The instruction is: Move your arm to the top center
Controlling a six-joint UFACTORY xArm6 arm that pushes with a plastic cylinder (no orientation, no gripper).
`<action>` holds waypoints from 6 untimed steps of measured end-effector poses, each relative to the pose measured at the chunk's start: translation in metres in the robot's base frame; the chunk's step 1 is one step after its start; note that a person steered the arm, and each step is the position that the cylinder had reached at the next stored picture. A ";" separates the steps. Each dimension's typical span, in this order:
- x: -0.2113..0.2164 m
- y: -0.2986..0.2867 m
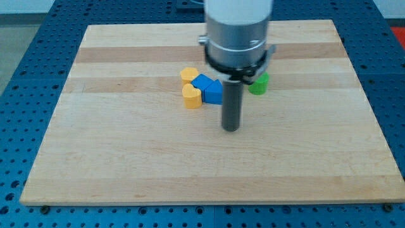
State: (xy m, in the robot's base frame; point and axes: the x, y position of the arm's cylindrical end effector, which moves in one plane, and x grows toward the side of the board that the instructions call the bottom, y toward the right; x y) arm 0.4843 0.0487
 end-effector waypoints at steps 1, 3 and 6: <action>-0.039 0.022; -0.079 0.059; -0.143 0.063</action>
